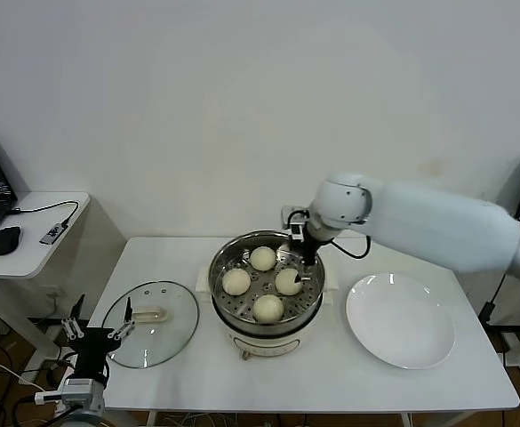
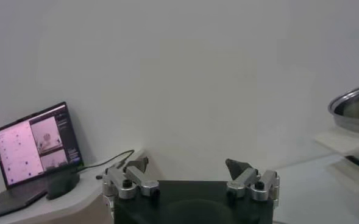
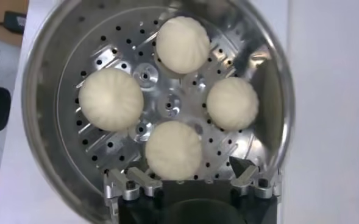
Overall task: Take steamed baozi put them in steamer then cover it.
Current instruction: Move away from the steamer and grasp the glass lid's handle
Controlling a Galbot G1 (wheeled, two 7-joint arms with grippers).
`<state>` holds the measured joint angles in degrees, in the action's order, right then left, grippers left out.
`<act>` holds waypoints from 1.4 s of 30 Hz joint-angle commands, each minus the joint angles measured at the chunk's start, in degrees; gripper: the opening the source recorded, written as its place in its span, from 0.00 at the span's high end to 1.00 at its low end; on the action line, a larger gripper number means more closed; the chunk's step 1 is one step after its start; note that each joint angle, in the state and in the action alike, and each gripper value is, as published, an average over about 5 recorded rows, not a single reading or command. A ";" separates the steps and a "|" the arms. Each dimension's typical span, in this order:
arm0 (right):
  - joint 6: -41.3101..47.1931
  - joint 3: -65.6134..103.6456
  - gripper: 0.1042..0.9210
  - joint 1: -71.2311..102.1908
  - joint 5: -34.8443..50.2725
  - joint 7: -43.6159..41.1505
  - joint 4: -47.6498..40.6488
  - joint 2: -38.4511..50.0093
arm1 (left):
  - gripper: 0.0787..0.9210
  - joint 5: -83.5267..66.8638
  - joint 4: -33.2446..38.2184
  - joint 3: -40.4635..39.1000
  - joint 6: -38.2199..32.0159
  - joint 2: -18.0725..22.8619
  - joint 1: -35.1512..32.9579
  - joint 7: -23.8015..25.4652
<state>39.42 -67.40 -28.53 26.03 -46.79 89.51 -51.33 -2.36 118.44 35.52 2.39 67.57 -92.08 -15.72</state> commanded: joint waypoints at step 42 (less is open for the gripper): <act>-41.79 129.03 0.12 113.67 -22.88 44.86 20.47 -29.59 | 0.12 64.95 -19.40 0.81 -13.89 -4.29 1.41 4.55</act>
<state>-2.97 48.13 77.31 3.52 -7.60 108.82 -73.67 33.31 106.55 35.09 -6.36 66.27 -91.56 -12.01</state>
